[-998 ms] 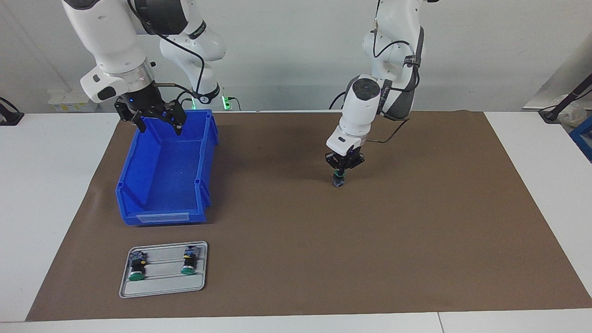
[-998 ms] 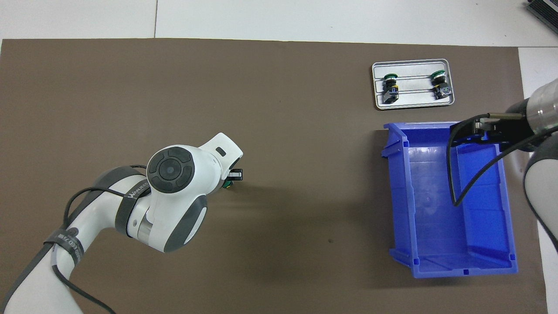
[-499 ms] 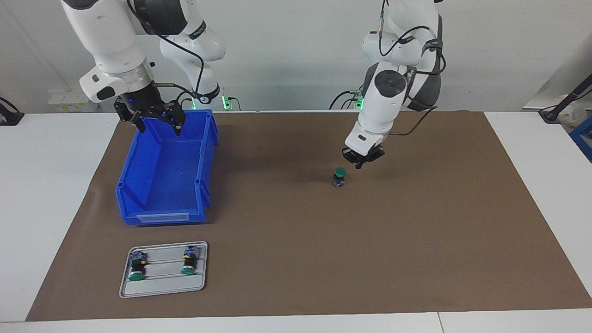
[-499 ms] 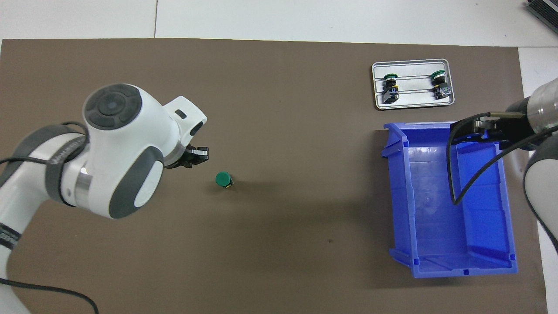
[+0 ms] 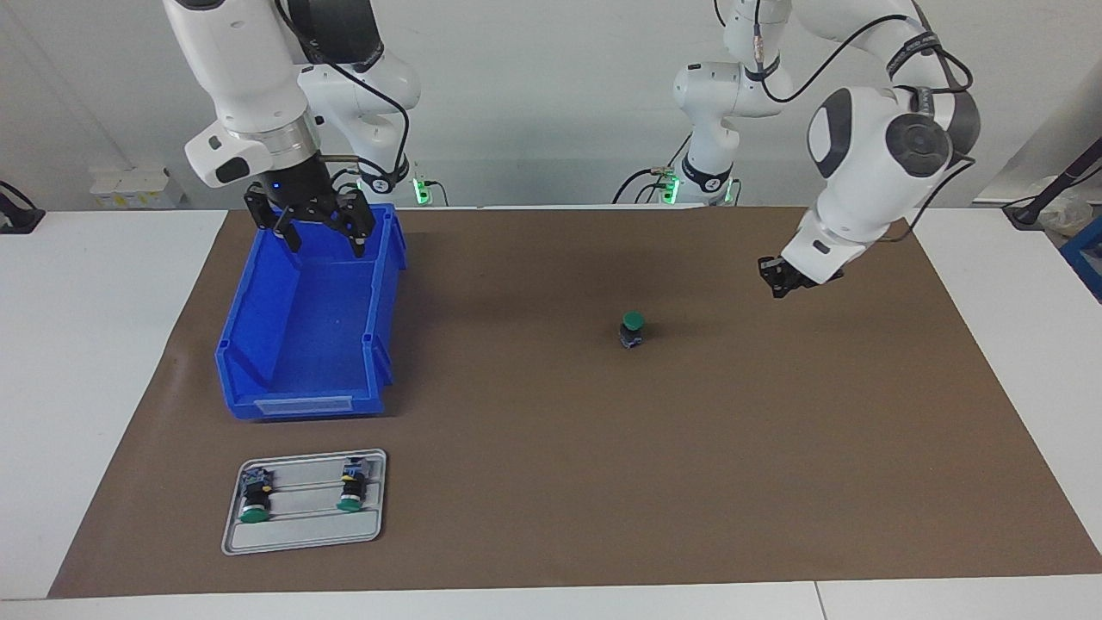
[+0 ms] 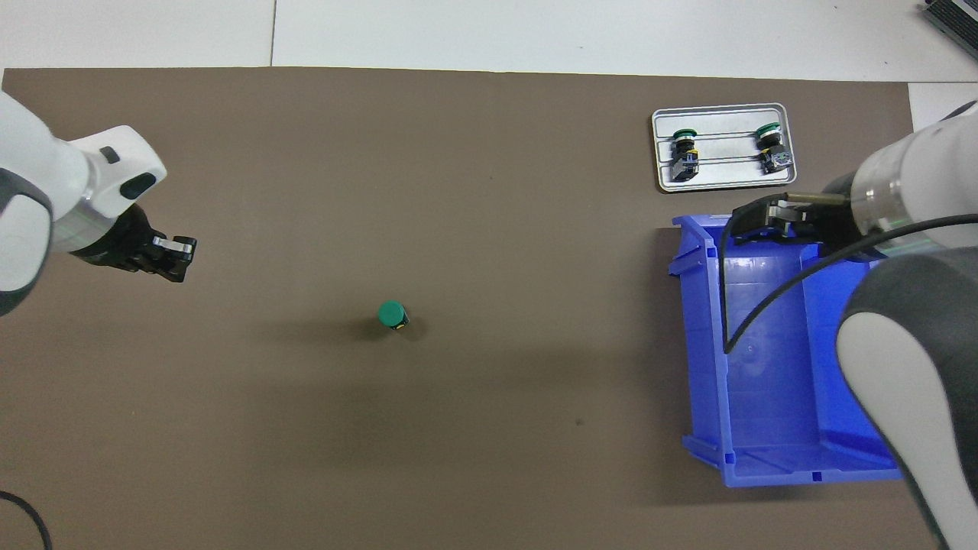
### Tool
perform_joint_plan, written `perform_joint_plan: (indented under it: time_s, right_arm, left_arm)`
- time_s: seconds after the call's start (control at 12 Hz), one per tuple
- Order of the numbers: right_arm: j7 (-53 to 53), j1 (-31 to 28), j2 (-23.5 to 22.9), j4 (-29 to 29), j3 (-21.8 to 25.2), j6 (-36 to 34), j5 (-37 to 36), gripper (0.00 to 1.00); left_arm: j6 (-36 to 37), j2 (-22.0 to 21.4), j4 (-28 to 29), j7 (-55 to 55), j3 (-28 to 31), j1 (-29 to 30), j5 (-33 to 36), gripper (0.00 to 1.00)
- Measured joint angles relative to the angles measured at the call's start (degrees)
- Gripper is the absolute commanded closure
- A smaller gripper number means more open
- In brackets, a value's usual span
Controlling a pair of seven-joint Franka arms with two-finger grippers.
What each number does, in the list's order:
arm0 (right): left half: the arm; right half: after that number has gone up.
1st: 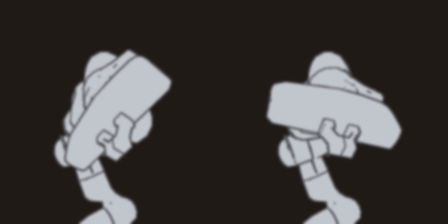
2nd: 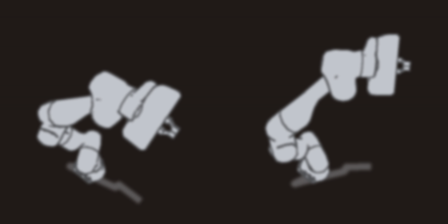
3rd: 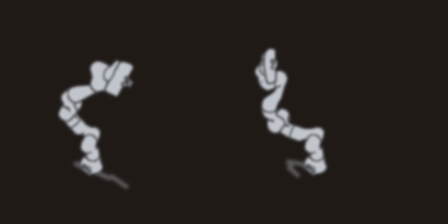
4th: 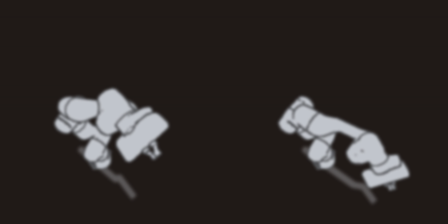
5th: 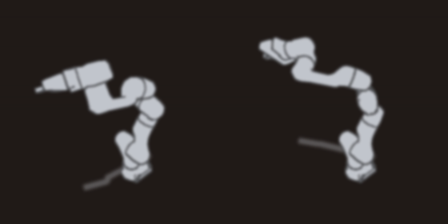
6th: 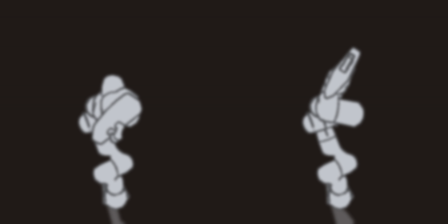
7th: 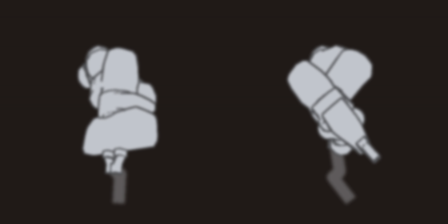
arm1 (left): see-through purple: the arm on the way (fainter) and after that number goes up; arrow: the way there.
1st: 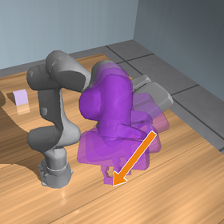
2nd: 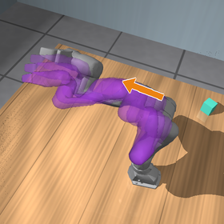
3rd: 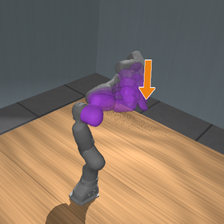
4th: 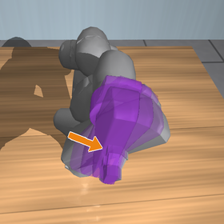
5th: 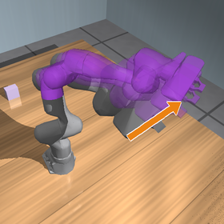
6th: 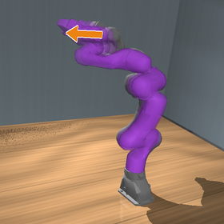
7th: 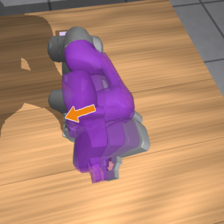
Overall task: Place and press button with both arms
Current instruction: 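Withdraw the left gripper while the right gripper reaches toward the button, then lower the right gripper onto the green button and grasp it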
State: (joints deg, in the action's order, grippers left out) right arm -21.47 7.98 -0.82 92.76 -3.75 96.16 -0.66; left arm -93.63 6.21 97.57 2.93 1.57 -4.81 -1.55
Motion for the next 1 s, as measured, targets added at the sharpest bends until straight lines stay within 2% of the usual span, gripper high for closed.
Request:
perform_joint_plan:
  time_s: [0.08, 0.17, 0.25, 0.42, 0.5, 1.0]
  right_arm:
    - [-3.23, 2.32, -0.61, 0.43, -0.06, 1.46, -0.11, 0.05]
    - [-7.15, 4.8, -1.66, 0.69, -0.13, 3.41, -0.26, 0.05]
    - [-10.92, 7.1, -3.04, 0.76, -0.18, 5.21, -0.4, 0.05]
    - [-17.45, 11.11, -6.08, 0.8, -0.21, 9.06, -0.56, 0.05]
    - [-20.62, 12.92, -7.53, 0.75, -0.22, 10.64, -1.03, 0.06]
    - [-38.45, 23.12, -17.24, -0.14, -0.27, 20.88, -3.67, 0.09]
  left_arm:
    - [1.23, -0.3, -1.26, 1.13, 0.02, 1.63, -0.01, 0.96]
    - [2.34, -0.7, -2.69, 1.48, 0.02, 2.41, -0.01, 0.74]
    - [2.86, -1.15, -3.74, 1.47, -0.02, 2.51, -0.01, 0.44]
    - [2.99, -1.67, -4.69, 1.36, -0.43, 2.49, -0.01, 0.1]
    - [2.79, -1.68, -4.93, 1.35, -0.52, 2.49, -0.01, 0.01]
    - [0.44, -2.09, -5.44, 1.33, -0.57, 2.48, -0.01, 0.01]
